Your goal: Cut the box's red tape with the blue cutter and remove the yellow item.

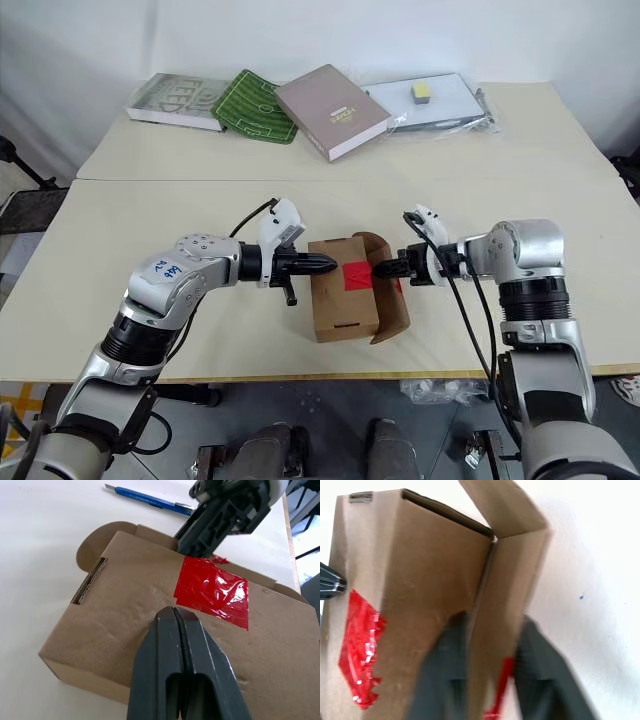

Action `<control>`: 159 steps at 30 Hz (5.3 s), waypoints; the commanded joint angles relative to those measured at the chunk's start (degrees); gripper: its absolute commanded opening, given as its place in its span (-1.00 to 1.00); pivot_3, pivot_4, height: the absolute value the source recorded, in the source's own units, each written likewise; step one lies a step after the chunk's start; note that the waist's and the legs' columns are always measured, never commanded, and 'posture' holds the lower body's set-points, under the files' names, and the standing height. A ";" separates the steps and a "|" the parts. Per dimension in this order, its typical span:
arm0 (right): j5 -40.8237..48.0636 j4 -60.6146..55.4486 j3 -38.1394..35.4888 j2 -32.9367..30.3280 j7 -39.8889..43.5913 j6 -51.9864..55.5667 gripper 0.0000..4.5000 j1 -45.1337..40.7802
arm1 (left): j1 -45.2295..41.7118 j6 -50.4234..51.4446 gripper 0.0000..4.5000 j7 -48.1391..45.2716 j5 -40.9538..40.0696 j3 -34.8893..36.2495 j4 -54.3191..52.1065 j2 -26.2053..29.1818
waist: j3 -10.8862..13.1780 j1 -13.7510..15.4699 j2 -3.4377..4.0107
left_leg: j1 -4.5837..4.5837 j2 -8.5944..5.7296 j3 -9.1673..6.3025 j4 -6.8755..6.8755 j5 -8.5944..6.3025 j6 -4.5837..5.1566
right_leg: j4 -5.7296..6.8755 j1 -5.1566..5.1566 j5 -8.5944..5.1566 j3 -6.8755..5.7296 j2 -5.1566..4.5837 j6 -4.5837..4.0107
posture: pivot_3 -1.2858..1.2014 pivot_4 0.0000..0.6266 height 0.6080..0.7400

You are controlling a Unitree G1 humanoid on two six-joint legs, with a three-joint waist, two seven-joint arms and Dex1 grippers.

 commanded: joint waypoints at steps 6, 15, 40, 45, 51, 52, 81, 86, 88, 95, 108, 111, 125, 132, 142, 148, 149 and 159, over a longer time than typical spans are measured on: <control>5.81 -11.17 -4.78 -0.10 -9.93 5.40 -0.98 0.04 | 1.39 0.45 -1.00 -0.22 1.12 -1.31 0.71 0.29 | 0.00 0.12 0.00 | -0.03 -0.02 -0.02 0.00 0.00 0.00 | 0.00 -0.02 0.00 -0.01 -0.03 0.00 | 0.03 -0.52 1.00; 29.31 -14.01 -5.92 -7.09 -31.17 5.40 -0.98 -4.94 | 2.59 -0.64 -1.00 0.74 1.39 -0.29 0.41 0.02 | 0.01 0.09 0.01 | -0.05 -0.04 -0.01 0.00 0.00 0.00 | 0.00 -0.04 0.00 -0.01 -0.08 0.00 | 0.03 -0.52 1.00; 83.15 -15.77 9.53 -16.57 -83.11 -11.17 -0.98 -10.87 | -4.07 5.15 -1.00 0.77 -11.90 15.57 -2.27 -2.02 | 0.04 0.51 -0.03 | -0.67 -0.01 0.03 0.04 0.03 0.14 | 0.01 -0.66 0.01 -0.04 -0.11 0.02 | 0.03 -0.52 1.00; 83.15 -17.77 10.31 -15.58 -84.27 -13.30 -0.98 -9.19 | -5.83 3.81 -1.00 1.16 -10.32 12.24 -2.07 -3.55 | 0.03 0.77 -0.03 | -0.79 -0.03 0.03 0.06 0.03 0.16 | -0.02 -0.76 0.03 -0.04 -0.08 0.05 | 0.03 -0.52 1.00; 83.15 -19.39 10.85 -14.24 -86.00 -15.14 -0.98 -8.26 | -5.04 -1.89 -1.00 -1.30 -2.10 2.82 1.00 0.29 | 0.04 0.59 -0.03 | -0.81 -0.01 0.07 0.05 0.04 0.17 | 0.00 -0.83 0.03 -0.02 -0.04 0.05 | 0.03 -0.52 1.00; 83.15 -19.46 10.78 -14.26 -86.45 -15.36 -0.98 -8.19 | -4.54 -3.09 -1.00 -2.00 -0.37 1.38 1.31 1.94 | 0.04 0.47 -0.03 | -0.84 0.00 0.08 0.05 0.04 0.17 | 0.01 -0.88 0.03 -0.01 -0.03 0.05 | 0.03 -0.52 1.00; 83.15 -15.38 12.49 -18.88 -88.90 -15.78 -0.98 0.69 | 5.31 -6.40 -1.00 -4.45 7.41 -2.18 1.61 9.91 | 0.05 1.73 -0.06 | -1.02 -0.10 0.02 0.17 0.03 0.32 | 0.11 -0.97 0.04 -0.01 -0.19 0.05 | 0.03 -0.52 1.00; 78.39 -18.98 12.40 -18.17 -85.66 -17.13 -0.98 4.10 | 4.20 -7.49 -1.00 -3.51 8.05 -1.09 4.75 6.68 | 0.05 1.59 -0.06 | -1.01 -0.09 0.02 0.18 0.06 0.34 | 0.12 -0.95 0.04 -0.03 -0.18 0.05 | 0.03 -0.52 1.00; 70.04 -22.24 11.76 -17.55 -80.35 -18.18 -0.98 5.43 | 3.57 -8.20 -1.00 -3.44 8.74 -1.13 6.29 5.80 | 0.05 1.61 -0.06 | -1.00 -0.09 0.02 0.19 0.07 0.35 | 0.13 -0.95 0.04 -0.02 -0.18 0.05 | 0.03 -0.52 1.00; 54.19 -28.33 9.79 -16.39 -63.58 -19.58 -0.58 8.23 | 2.66 -7.49 -0.82 -3.49 8.66 1.03 8.80 4.18 | 0.04 1.57 -0.06 | -1.00 -0.10 0.03 0.21 0.07 0.35 | 0.16 -0.96 0.05 -0.02 -0.17 0.07 | 0.03 -0.52 1.00; 34.87 -30.58 0.66 -21.33 -40.99 -21.19 1.00 11.35 | -1.89 -2.84 0.91 -7.04 3.73 8.39 6.07 8.05 | 0.05 1.51 -0.06 | -1.02 -0.10 0.03 0.23 0.07 0.35 | 0.18 -0.98 0.05 -0.04 -0.14 0.07 | 0.03 -0.52 1.00; 31.54 -31.96 -3.65 -26.13 -33.76 -22.77 1.00 14.84 | -4.86 -2.29 0.98 -8.60 -0.07 10.69 1.14 7.58 | 0.05 1.82 -0.07 | -1.03 -0.11 0.04 0.23 0.07 0.35 | 0.17 -0.97 0.05 -0.05 -0.15 0.07 | 0.03 -0.52 1.00; 31.59 -39.41 -18.67 -31.40 -17.79 -23.27 1.00 21.68 | -8.28 -5.58 0.98 -14.47 7.99 -11.90 1.94 4.77 | 0.05 1.62 -0.07 | -0.90 -0.21 0.11 0.22 0.07 0.34 | 0.19 -0.94 0.07 0.08 -0.08 0.10 | 0.03 -0.52 1.00; 31.20 -41.32 -20.01 -30.36 -19.53 -22.13 1.00 22.90 | -8.72 -7.32 0.58 -17.09 11.04 -14.37 4.56 5.18 | 0.05 1.63 -0.07 | -0.89 -0.29 0.09 0.23 0.07 0.35 | 0.19 -0.93 0.07 0.11 -0.11 0.10 | 0.03 -0.52 1.00; 31.42 -42.28 -20.78 -29.70 -19.43 -22.15 1.00 24.19 | -9.09 -8.31 -0.69 -16.64 9.69 -9.86 5.24 3.17 | 0.05 1.63 -0.07 | -0.90 -0.17 0.09 0.27 0.07 0.35 | 0.23 -0.93 0.07 0.11 -0.11 0.10 | 0.03 -0.52 1.00; 31.34 -42.42 -21.09 -30.01 -18.63 -22.30 1.00 24.82 | -9.61 -8.63 -0.99 -15.75 8.35 -5.78 3.68 2.76 | 0.05 1.64 -0.07 | -0.91 -0.17 0.08 0.31 0.07 0.35 | 0.25 -0.93 0.07 0.11 -0.11 0.10 | 0.03 -0.52 1.00; 31.25 -42.31 -21.01 -30.02 -18.47 -22.37 1.00 24.79 | -10.03 -8.73 -0.99 -14.73 7.96 -4.40 4.10 2.01 | 0.05 1.65 -0.07 | -0.91 -0.17 0.08 0.32 0.07 0.35 | 0.25 -0.93 0.07 0.11 -0.11 0.11 | 0.03 -0.52 1.00; 31.30 -42.22 -18.59 -27.89 -14.56 -25.74 1.00 22.25 | -8.92 -8.37 -0.99 0.53 5.18 12.63 0.47 -2.07 | 0.05 1.63 -0.07 | -0.94 -0.13 0.04 0.46 0.07 0.36 | 0.35 -0.93 0.07 0.10 -0.11 0.11 | 0.03 -0.52 1.00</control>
